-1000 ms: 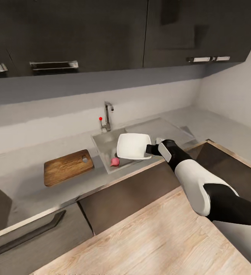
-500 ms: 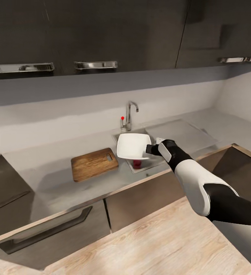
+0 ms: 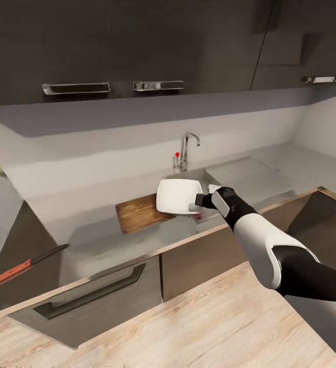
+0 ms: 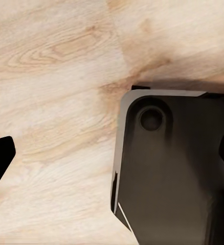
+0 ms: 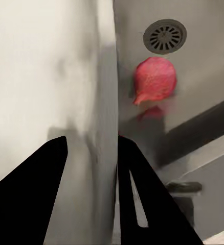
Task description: In the kitchen, take the Vidalia onion out of the sink, dice it on the chopping board with the paring knife, put the diced onion into the bowl on the countertop, then place both the paring knife and the chopping board into the sink.
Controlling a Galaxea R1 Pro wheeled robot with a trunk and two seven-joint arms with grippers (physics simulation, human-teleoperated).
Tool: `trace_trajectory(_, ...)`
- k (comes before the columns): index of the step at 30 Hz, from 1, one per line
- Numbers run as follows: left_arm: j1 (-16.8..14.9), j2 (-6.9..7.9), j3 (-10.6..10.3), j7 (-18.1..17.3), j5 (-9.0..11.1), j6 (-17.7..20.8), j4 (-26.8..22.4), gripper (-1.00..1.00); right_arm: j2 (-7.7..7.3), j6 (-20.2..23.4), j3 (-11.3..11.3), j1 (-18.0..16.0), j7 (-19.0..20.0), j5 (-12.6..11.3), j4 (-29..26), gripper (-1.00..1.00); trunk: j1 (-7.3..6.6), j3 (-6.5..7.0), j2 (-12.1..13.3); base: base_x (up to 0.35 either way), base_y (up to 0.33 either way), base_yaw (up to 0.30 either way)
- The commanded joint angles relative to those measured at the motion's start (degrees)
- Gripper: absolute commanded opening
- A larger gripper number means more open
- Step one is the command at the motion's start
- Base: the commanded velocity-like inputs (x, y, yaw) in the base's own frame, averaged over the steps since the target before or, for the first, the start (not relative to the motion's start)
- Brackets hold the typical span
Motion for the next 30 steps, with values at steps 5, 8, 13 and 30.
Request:
trace_trajectory(5,-0.02,-0.02,0.11,0.00,0.06,-0.13,0.02,1.00,0.07,0.18,-0.45,-0.04,-0.54,-0.67,0.00,-1.00,0.01,-0.24,-0.12,-0.207,0.240,0.157)
trace_trajectory(8,-0.02,-0.01,0.09,0.00,0.06,-0.13,0.01,1.00,0.07,0.19,-0.45,-0.04,-0.54,-0.67,0.01,-1.00,0.01,-0.36,-0.12,-0.161,0.258,0.236)
trace_trajectory(13,-0.02,-0.02,0.11,0.00,0.06,-0.13,0.03,1.00,0.07,0.19,-0.44,-0.04,-0.54,-0.67,0.01,-1.00,0.01,-0.55,-0.12,-0.117,0.270,0.248)
trace_trajectory(30,-0.02,0.02,0.16,0.00,0.06,-0.04,0.00,1.00,0.35,0.21,-0.45,-0.04,-0.54,-0.67,0.01,-1.00,0.01,-1.22,-0.12,0.051,0.283,0.253)
